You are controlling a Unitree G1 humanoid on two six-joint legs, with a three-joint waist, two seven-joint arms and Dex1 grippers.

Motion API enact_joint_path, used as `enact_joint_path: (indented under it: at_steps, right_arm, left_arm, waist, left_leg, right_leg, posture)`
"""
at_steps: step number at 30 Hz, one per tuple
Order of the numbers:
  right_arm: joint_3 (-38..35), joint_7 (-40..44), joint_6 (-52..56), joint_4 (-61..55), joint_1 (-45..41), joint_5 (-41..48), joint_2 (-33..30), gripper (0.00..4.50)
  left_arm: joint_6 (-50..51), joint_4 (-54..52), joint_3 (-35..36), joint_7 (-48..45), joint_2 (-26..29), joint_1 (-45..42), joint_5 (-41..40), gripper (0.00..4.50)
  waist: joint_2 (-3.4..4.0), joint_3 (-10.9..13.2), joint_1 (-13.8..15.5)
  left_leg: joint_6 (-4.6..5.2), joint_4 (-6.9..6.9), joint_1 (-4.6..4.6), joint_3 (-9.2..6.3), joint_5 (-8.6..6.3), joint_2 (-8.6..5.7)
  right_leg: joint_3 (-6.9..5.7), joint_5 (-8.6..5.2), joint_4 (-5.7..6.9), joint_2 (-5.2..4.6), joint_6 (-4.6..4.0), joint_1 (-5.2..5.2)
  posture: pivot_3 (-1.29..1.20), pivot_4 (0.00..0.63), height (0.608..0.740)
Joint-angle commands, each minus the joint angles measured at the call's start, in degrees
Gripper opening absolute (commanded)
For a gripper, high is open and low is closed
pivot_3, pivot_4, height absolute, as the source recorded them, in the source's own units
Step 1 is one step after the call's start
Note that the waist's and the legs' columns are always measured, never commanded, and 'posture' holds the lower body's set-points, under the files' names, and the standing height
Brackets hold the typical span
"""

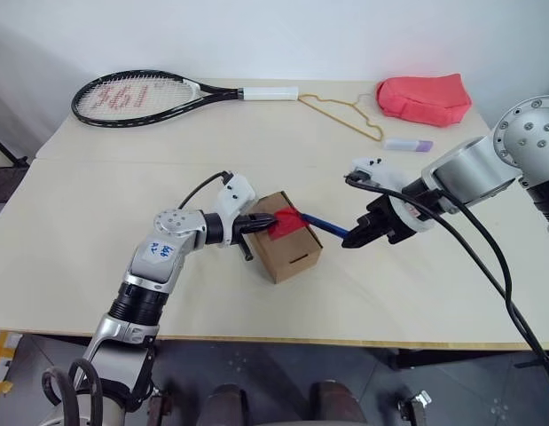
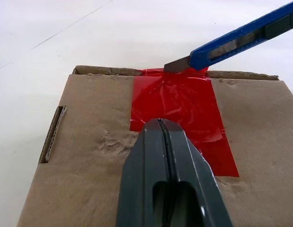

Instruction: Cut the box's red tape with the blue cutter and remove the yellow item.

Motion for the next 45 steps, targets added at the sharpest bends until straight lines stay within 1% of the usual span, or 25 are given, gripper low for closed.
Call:
enact_joint_path:
  at_steps: [1, 9, 18, 21, 26, 30, 34, 42, 45]
  right_arm:
    - [0.31, 0.17, 1.56, -2.33, 0.73, 3.16, -0.09, 0.13]
    - [-1.51, -0.99, 1.56, -0.02, 1.59, -0.90, 3.98, 0.13]
    - [-3.32, 1.22, 1.56, 3.68, -0.77, -7.86, 10.18, 0.13]
    - [-1.88, 2.93, 1.56, 2.49, -1.11, -7.65, 8.72, 0.13]
    - [1.27, 5.42, 1.56, -1.55, -1.03, -4.58, 3.42, 0.13]
    - [3.11, 6.64, 1.56, -3.39, -0.27, -4.45, 0.23, 0.13]
    - [3.23, 7.01, 1.56, -3.78, 1.43, -5.95, -0.52, 0.13]
    - [3.21, 7.69, 1.56, -3.69, 1.79, -7.65, 0.56, 0.13]
    - [3.61, 8.44, 1.56, -4.24, 2.16, -8.61, -0.12, 0.13]
  left_arm:
    - [6.73, 6.09, -4.29, 0.32, 1.00, 6.03, 2.36, 0.00]
    - [7.04, 5.29, -3.99, 0.78, 0.96, 6.51, 1.99, 0.00]
    - [7.36, 4.74, -3.91, 1.18, 1.04, 6.90, 1.78, 0.00]
    - [7.54, 4.58, -3.87, 1.24, 1.02, 7.06, 1.77, 0.00]
    - [7.79, 4.28, -3.77, 1.44, 1.10, 7.30, 1.79, 0.00]
    - [7.81, 4.33, -3.82, 1.61, 1.22, 7.24, 1.59, 0.00]
    - [7.81, 4.35, -3.76, 1.76, 1.16, 7.13, 1.48, 0.00]
    - [8.01, 3.96, -3.49, 1.81, 1.53, 7.29, 1.34, 0.00]
    - [8.39, 3.45, -3.37, 1.80, 1.75, 7.46, 1.19, 0.00]
  waist:
    - [0.00, 0.00, 0.00]
    - [0.03, -0.04, -0.16]
    - [0.08, -0.07, -0.64]
    - [0.07, -0.07, -0.86]
    - [0.08, -0.05, -0.63]
    - [0.08, -0.05, -0.42]
    - [0.07, -0.05, -0.35]
    - [0.08, -0.05, -0.28]
    - [0.08, -0.05, -0.28]
  left_leg:
    - [0.00, 0.00, 0.00, 0.00, 0.00, 0.00]
    - [0.00, 0.00, 0.03, 0.04, 0.00, 0.02]
    - [0.00, 0.02, 0.09, 0.09, 0.01, 0.04]
    - [0.01, 0.02, 0.08, 0.08, 0.02, 0.04]
    - [0.01, -0.04, 0.02, 0.07, 0.00, 0.02]
    - [0.00, -0.22, 0.03, 0.09, 0.00, 0.00]
    - [0.00, -0.26, 0.04, 0.13, 0.00, 0.01]
    - [0.00, -0.27, 0.03, 0.16, 0.00, 0.02]
    - [0.00, -0.28, 0.04, 0.16, 0.00, 0.02]
  right_leg:
    - [-0.01, 0.00, 0.00, 0.00, 0.00, 0.00]
    - [-0.01, 0.00, 0.00, -0.02, 0.00, 0.00]
    - [0.00, 0.00, 0.03, -0.02, -0.02, 0.01]
    - [0.00, 0.02, 0.03, -0.03, -0.05, 0.01]
    - [-0.03, 0.02, -0.01, -0.09, -0.05, -0.06]
    - [-0.10, 0.02, -0.15, -0.11, -0.05, -0.07]
    - [-0.11, 0.02, -0.21, -0.09, -0.05, -0.07]
    - [-0.11, 0.02, -0.22, -0.10, -0.05, -0.08]
    - [-0.11, 0.02, -0.22, -0.10, -0.05, -0.08]
  posture:
    - [0.00, 0.150, 0.740]
    - [0.00, 0.150, 0.740]
    - [0.00, 0.150, 0.740]
    - [0.00, 0.150, 0.740]
    - [0.00, 0.150, 0.740]
    - [0.00, 0.150, 0.740]
    - [0.00, 0.150, 0.740]
    - [0.00, 0.150, 0.740]
    - [0.00, 0.150, 0.740]
